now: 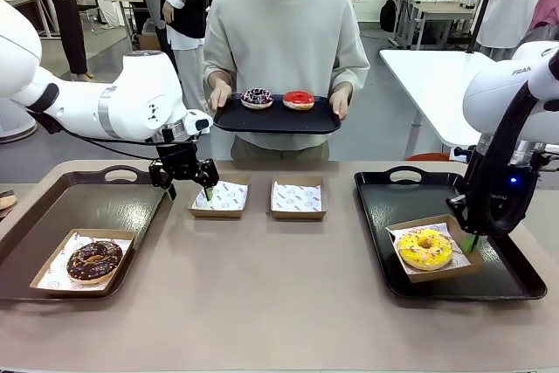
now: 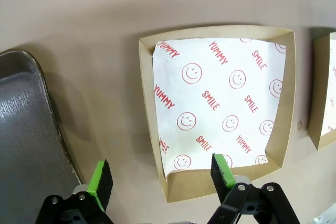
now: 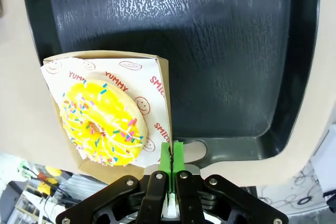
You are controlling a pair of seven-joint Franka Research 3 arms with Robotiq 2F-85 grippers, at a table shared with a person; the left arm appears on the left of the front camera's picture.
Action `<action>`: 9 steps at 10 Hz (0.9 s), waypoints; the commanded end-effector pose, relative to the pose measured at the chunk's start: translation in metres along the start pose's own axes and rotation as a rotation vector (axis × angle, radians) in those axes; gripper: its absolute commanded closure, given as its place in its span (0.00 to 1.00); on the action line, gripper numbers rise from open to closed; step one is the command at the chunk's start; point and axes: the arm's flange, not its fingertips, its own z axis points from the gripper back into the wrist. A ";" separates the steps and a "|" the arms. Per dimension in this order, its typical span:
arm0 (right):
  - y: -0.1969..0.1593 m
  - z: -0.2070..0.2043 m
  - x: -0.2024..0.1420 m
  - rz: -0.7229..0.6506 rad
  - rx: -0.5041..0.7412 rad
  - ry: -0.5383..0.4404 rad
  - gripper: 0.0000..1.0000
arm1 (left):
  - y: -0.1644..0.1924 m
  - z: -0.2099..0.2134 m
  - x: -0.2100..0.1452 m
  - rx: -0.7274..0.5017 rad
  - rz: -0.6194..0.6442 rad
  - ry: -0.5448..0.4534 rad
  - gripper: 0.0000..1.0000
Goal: Individually package the donuts and arrange them on the tray.
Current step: Place the picked Paper togo box on the Handle tray while simultaneously picking up another Paper togo box from the table with the other hand.
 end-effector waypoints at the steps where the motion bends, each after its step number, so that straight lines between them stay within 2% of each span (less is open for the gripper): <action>1: -0.002 -0.005 -0.005 0.013 0.014 -0.033 0.99 | -0.014 -0.002 0.012 0.063 0.035 -0.005 0.02; 4: 0.008 -0.013 0.002 0.005 0.014 -0.091 0.99 | -0.016 -0.007 0.020 0.066 0.061 0.008 0.02; 9: 0.022 -0.026 0.010 0.020 0.030 -0.080 0.99 | -0.016 -0.006 0.022 0.069 0.077 0.000 0.02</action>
